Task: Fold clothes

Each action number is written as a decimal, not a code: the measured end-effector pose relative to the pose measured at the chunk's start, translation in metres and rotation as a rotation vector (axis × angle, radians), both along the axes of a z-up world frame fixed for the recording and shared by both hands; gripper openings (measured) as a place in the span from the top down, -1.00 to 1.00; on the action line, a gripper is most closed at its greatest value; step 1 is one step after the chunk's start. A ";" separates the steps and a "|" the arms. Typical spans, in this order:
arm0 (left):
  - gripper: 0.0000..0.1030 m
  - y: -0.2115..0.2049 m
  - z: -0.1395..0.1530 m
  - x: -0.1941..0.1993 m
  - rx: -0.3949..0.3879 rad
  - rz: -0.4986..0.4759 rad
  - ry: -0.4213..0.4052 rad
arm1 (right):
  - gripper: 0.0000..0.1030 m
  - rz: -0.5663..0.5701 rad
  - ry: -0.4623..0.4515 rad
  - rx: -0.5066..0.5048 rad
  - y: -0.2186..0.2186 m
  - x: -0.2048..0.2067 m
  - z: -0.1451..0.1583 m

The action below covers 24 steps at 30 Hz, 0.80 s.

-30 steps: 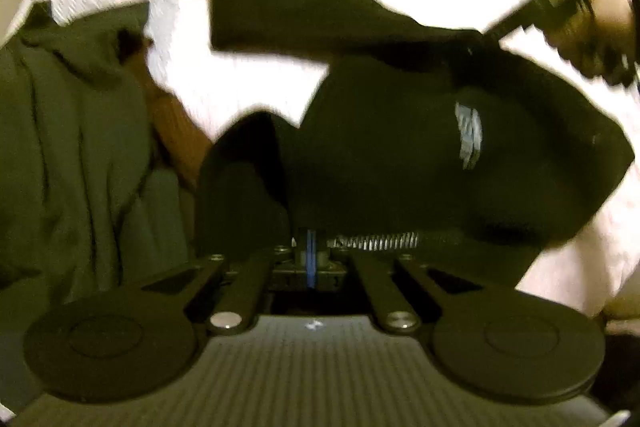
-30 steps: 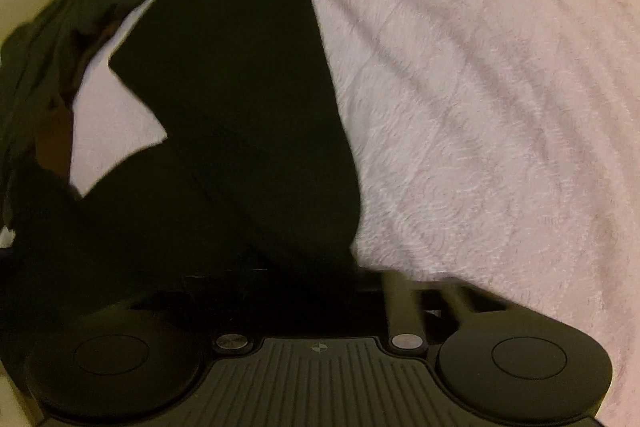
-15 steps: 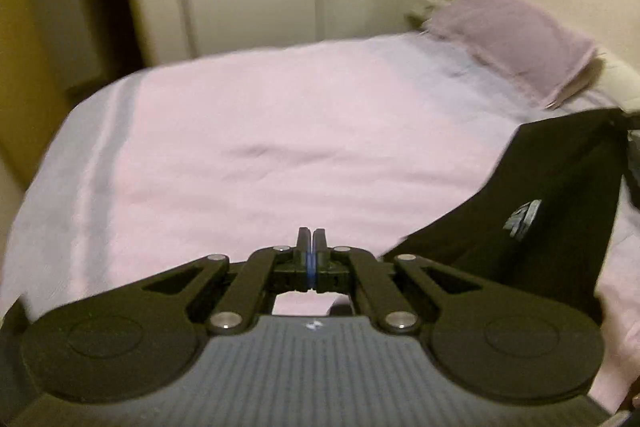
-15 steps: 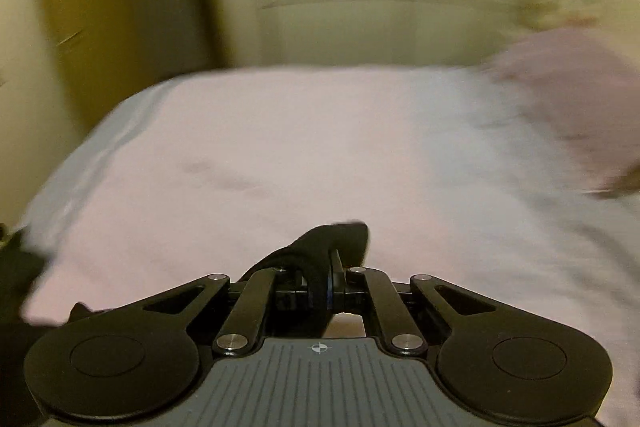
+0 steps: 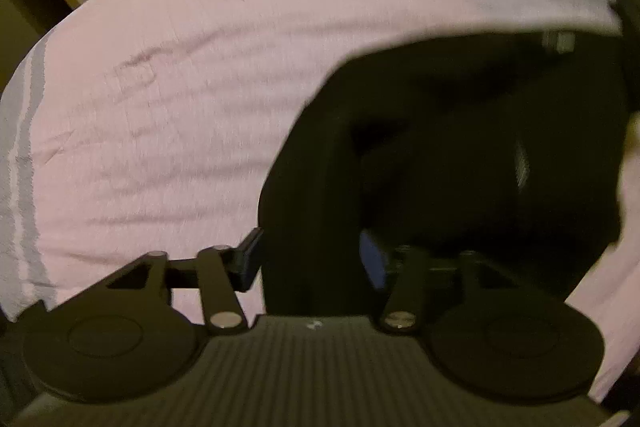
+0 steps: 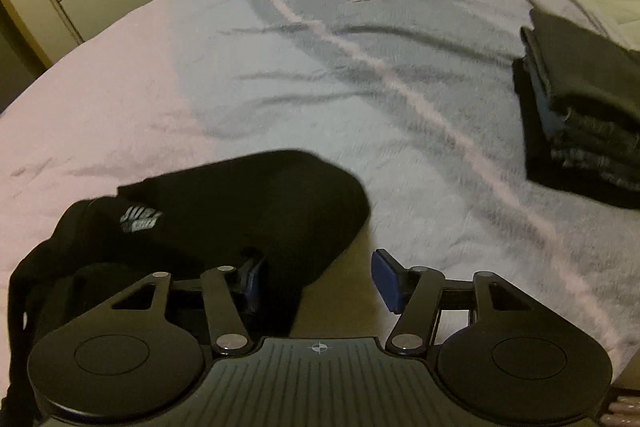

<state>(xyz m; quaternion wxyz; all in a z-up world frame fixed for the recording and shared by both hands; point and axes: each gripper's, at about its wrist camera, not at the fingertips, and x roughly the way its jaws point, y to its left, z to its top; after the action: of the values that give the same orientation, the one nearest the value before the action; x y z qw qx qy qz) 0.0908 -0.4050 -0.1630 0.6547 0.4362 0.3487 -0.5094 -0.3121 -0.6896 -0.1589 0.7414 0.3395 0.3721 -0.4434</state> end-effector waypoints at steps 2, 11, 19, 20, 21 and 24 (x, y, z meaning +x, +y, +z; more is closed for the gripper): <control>-0.19 0.005 -0.017 -0.002 0.031 -0.037 -0.041 | -0.21 0.043 -0.005 -0.004 0.006 0.010 0.001; 0.56 -0.019 -0.107 0.029 0.099 -0.136 0.005 | -0.47 0.313 0.100 -0.090 0.007 0.084 -0.001; 0.83 0.030 -0.030 0.091 0.039 -0.039 -0.075 | -0.47 0.271 0.177 -0.081 0.020 0.124 0.019; 0.83 0.037 -0.021 0.097 0.049 -0.035 -0.075 | -0.47 0.284 0.156 -0.084 0.025 0.128 0.027; 0.83 0.042 -0.015 0.101 0.066 -0.033 -0.060 | -0.47 0.307 0.137 -0.086 0.030 0.134 0.035; 0.78 0.049 -0.004 0.111 0.113 -0.037 0.088 | -0.47 0.386 0.045 -0.038 0.036 0.155 0.046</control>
<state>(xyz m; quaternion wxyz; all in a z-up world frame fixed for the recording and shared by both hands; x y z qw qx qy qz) 0.2015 -0.3556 -0.1673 0.6036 0.4558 0.3974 -0.5197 -0.1569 -0.6537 -0.1125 0.8104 0.2380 0.4383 -0.3075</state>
